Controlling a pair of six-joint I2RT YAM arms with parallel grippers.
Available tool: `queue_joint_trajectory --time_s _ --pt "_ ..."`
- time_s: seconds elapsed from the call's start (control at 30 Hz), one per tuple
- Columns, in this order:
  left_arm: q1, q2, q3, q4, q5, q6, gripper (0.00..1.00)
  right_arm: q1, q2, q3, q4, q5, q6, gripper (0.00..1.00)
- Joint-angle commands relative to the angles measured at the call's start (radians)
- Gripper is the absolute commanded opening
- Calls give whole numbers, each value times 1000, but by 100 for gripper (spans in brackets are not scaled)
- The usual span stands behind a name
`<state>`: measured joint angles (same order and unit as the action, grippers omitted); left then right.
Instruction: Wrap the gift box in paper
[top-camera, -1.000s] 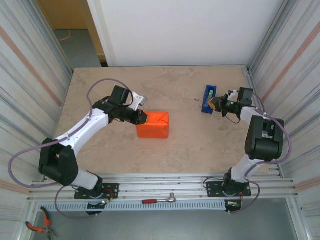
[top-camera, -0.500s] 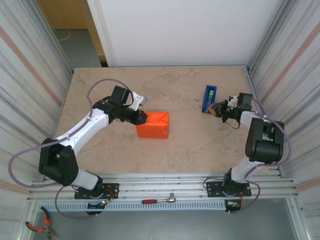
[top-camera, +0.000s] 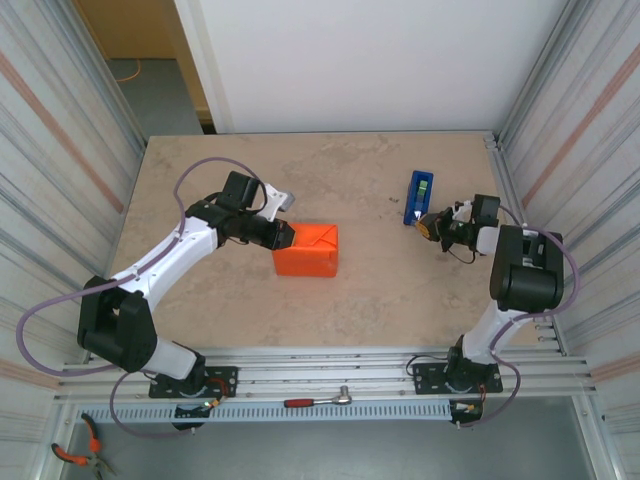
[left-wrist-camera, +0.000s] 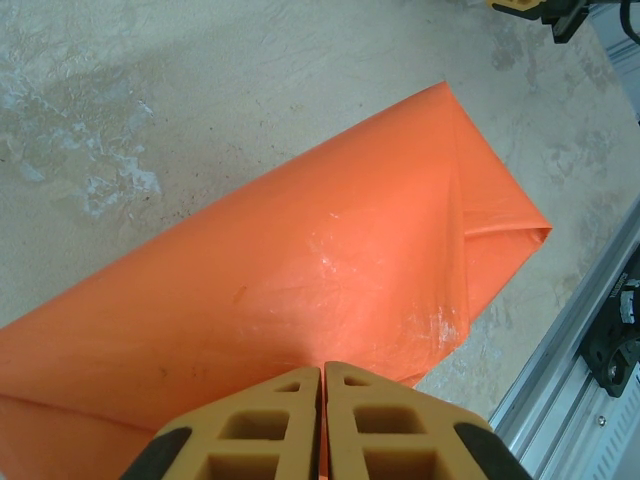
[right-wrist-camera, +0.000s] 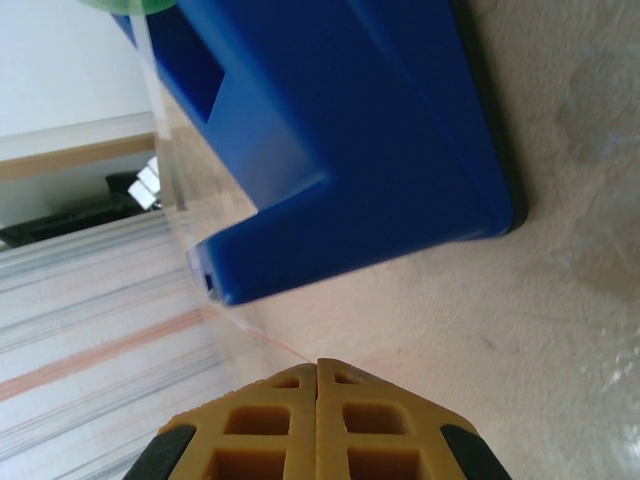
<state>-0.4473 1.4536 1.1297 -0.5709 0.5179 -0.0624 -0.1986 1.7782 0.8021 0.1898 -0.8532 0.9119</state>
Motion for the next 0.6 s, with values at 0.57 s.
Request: queue_joint_trajectory --time_s 0.57 --pt "-28 37 -45 -70 -13 23 11 60 85 -2 134 -27 141 0"
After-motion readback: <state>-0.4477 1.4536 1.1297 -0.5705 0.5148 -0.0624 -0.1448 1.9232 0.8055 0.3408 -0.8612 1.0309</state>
